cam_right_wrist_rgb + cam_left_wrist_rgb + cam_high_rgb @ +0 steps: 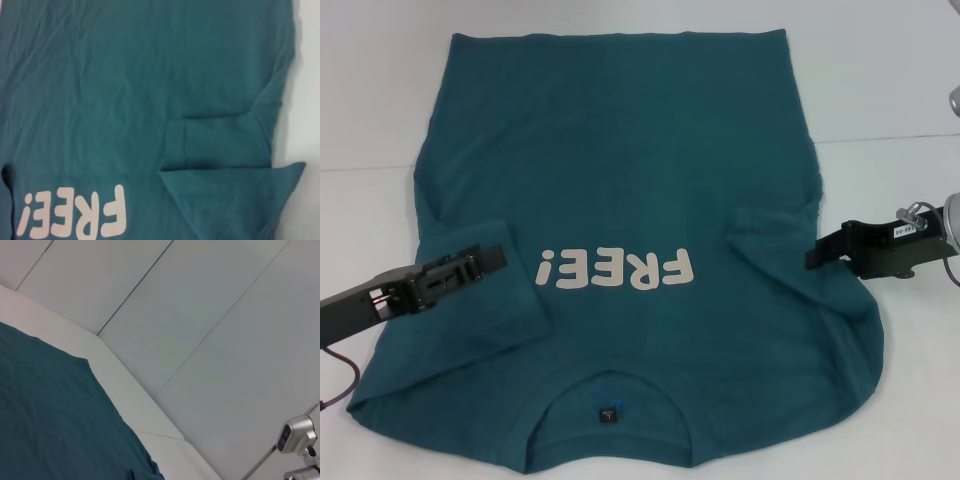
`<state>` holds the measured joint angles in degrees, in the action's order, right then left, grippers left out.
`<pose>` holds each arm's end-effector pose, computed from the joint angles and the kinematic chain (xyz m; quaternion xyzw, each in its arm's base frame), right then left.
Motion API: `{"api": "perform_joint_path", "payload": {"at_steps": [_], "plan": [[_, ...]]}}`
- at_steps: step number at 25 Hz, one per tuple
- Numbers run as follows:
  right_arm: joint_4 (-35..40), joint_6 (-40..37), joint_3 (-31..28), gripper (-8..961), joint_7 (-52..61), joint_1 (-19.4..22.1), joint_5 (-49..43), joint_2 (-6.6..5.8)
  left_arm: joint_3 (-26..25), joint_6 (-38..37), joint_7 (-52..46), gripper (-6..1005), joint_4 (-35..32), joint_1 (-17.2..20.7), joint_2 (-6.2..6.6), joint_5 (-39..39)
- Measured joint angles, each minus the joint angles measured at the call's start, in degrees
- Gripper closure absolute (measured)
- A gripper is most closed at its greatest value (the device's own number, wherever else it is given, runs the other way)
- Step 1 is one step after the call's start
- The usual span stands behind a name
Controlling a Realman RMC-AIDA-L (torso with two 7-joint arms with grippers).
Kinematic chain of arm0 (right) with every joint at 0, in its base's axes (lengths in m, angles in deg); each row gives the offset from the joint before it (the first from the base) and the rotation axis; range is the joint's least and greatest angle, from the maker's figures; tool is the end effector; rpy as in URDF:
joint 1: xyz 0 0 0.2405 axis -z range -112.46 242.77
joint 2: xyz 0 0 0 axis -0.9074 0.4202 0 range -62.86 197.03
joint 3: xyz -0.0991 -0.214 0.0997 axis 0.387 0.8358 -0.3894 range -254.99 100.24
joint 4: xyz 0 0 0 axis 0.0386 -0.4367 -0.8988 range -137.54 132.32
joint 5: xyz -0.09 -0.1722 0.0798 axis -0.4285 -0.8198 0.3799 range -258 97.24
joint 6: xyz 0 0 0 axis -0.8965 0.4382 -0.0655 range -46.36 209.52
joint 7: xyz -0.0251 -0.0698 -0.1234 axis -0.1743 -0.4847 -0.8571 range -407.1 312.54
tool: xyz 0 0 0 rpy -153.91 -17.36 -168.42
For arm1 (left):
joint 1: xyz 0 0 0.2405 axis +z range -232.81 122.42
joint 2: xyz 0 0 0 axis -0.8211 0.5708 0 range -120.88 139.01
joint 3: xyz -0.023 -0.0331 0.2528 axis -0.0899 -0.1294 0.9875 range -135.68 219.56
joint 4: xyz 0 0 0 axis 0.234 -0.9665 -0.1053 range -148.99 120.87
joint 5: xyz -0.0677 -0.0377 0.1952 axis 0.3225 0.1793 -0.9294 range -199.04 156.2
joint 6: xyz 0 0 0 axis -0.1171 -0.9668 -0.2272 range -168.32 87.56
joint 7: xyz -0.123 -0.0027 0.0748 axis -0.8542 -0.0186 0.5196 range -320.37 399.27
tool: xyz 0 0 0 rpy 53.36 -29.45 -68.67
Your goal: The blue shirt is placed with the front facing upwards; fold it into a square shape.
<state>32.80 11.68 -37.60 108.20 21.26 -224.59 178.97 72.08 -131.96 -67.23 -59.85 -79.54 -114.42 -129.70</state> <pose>0.2850 0.4126 0.0390 -0.6909 0.6859 0.0733 0.2162 -0.2716 0.3166 0.0288 -0.8058 -0.4382 -0.3723 0.1413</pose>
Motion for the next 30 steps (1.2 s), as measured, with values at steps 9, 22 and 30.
{"api": "perform_joint_path", "payload": {"at_steps": [9, 22, 30], "plan": [[-0.14, -0.15, 0.30, 648, 0.00, 0.11, 0.14, -0.07, 0.00, 0.00, 0.02, 419, 0.00, 0.00, 0.00, 0.00], [3.10, -4.17, 4.24, 941, -1.70, -0.49, -0.14, 0.45, -0.35, -0.01, -0.14, 419, -0.07, 0.30, 0.09, 0.00], [9.41, -7.97, 10.17, 926, -1.60, -0.74, -0.20, 2.04, -0.68, 0.00, -0.10, 418, -0.02, 0.71, 0.17, 0.00]]}}
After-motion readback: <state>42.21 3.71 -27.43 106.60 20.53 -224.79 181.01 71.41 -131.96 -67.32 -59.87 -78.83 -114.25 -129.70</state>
